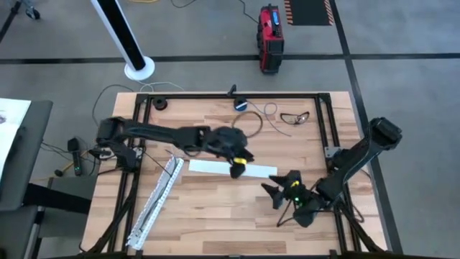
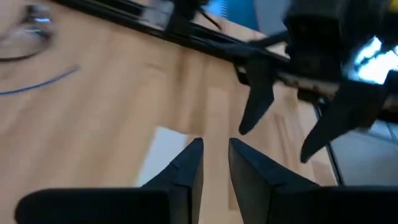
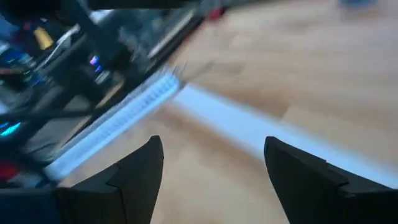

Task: Ziptie cables
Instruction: Close the white cable duct

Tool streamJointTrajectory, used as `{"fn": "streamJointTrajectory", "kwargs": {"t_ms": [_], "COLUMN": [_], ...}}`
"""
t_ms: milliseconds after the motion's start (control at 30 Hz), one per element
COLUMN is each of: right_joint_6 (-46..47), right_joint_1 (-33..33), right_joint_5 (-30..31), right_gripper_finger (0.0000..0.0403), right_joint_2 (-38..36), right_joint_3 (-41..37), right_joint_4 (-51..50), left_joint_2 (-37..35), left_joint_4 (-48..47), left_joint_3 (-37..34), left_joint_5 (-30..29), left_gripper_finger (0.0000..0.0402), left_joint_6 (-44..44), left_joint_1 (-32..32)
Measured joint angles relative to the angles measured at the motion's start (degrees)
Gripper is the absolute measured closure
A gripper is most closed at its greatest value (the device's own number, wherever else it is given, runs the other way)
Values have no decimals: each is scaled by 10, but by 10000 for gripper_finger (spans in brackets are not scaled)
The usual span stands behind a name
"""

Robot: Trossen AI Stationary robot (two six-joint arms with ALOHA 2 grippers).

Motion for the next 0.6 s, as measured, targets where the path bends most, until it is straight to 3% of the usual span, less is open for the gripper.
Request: {"fn": "streamJointTrajectory", "kwargs": {"t_ms": [100,233,333,433,500,600], "right_joint_6": [-22,-158,-378,-553,-592,-590], "right_joint_1": [-40,-93,-142,-197,-229,-261], "right_joint_5": [8,-68,-200,-411,-545,-611], "right_gripper_finger": [133,133,133,133,133,133], "right_joint_2": [35,111,143,156,162,163], "right_joint_3": [-1,-1,-2,-1,0,-12], "right_joint_4": [6,83,226,447,566,593], "left_joint_2": [-47,-88,-96,-97,-96,-96], "left_joint_4": [-22,-89,-129,-117,-77,4], "left_joint_3": [-10,-29,-55,-108,-153,-210], "left_joint_5": [-3,-64,-110,-114,-120,-129], "left_gripper_finger": [332,332,332,332,332,332], "left_joint_6": [-15,-15,-26,-67,-102,-149], "left_joint_1": [-9,-32,-50,-65,-73,-91]}}
